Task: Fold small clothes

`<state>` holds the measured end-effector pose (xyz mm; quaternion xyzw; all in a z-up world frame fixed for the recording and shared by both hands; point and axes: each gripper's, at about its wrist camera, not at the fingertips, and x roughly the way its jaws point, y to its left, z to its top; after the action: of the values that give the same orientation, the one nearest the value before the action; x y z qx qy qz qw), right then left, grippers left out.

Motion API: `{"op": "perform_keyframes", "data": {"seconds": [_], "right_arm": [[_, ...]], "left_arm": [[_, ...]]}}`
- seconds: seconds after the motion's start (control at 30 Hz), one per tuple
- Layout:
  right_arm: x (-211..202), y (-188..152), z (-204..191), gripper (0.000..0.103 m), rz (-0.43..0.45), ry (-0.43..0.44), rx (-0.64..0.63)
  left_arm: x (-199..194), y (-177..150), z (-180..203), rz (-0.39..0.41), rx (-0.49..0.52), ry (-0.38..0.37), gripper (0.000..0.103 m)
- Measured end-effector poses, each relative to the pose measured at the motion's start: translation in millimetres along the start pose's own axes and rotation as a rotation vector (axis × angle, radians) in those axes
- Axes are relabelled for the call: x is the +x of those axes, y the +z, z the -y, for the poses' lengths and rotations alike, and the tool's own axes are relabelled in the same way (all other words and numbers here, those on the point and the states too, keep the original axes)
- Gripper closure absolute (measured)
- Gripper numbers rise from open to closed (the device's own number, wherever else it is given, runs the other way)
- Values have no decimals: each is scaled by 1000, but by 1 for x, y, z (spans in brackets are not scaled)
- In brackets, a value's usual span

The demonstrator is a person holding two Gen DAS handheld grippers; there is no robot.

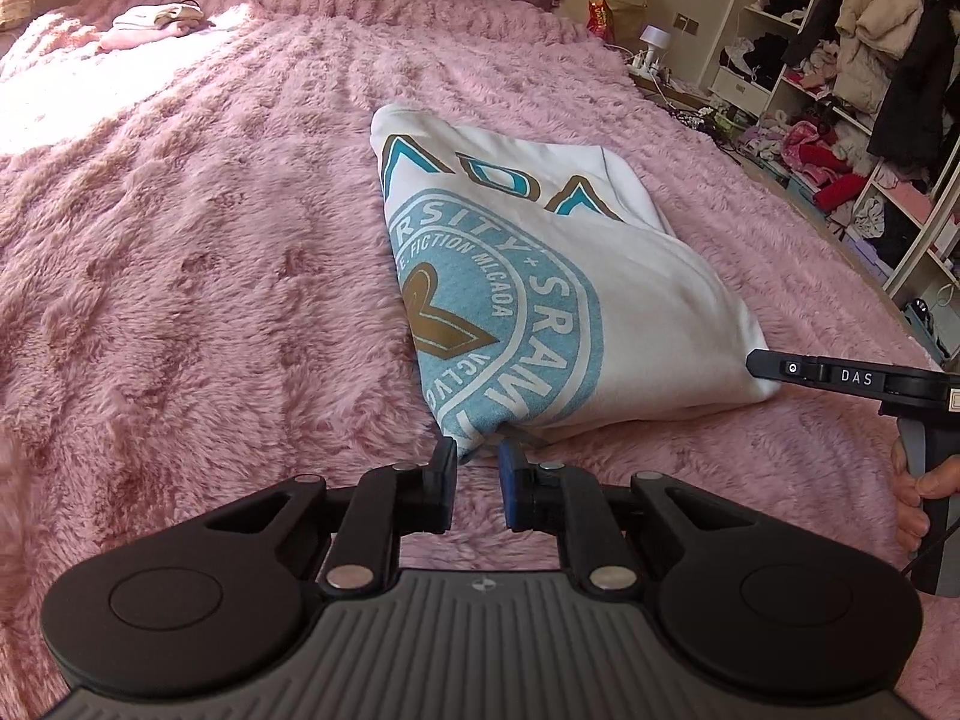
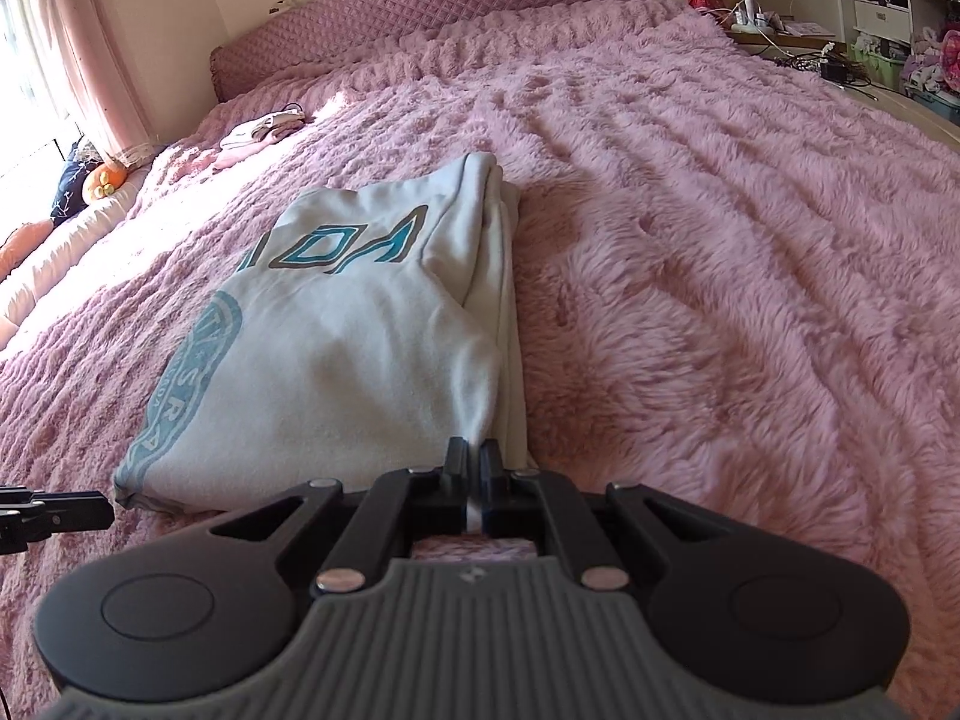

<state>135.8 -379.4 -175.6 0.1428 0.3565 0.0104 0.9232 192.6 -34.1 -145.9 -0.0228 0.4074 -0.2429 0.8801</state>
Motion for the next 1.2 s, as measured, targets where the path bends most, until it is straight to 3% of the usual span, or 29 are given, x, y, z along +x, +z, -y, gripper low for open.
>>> {"op": "perform_keyframes", "data": {"seconds": [0.07,0.13,0.17,0.2,0.37,0.5,0.63,0.67,0.7,0.93,1.0,1.07,1.17,1.2], "right_arm": [[-3,2,-2,103,4,-5,-6],[-10,7,-4,87,26,-17,-11],[-13,12,-4,73,43,-24,-13],[-16,19,-4,71,66,-19,-11],[11,87,-2,70,148,7,-12],[75,136,2,69,118,37,13],[124,153,3,65,78,-18,31],[132,154,4,69,63,-10,35],[141,155,5,99,34,13,42],[148,156,1,101,69,-39,2],[163,147,7,100,25,-44,-2],[163,144,11,97,40,-29,12],[150,146,20,72,57,7,60],[139,146,24,70,66,55,78]], "left_arm": [[-4,8,-1,35,-22,-13,87],[-1,15,-1,52,-37,-25,87],[2,18,0,52,-41,-30,87],[7,21,0,47,-47,-36,87],[30,22,8,12,-61,-50,86],[39,16,10,-2,-61,-43,85],[45,15,6,-11,-80,-55,85],[46,15,6,-14,-81,-57,85],[47,14,5,-16,-79,-58,85],[48,13,5,-3,-82,-80,81],[53,11,4,-15,-79,-75,78],[54,10,1,-21,-87,-83,78],[46,14,-4,-19,-99,-112,73],[43,16,-6,-19,-103,-124,71]]}}
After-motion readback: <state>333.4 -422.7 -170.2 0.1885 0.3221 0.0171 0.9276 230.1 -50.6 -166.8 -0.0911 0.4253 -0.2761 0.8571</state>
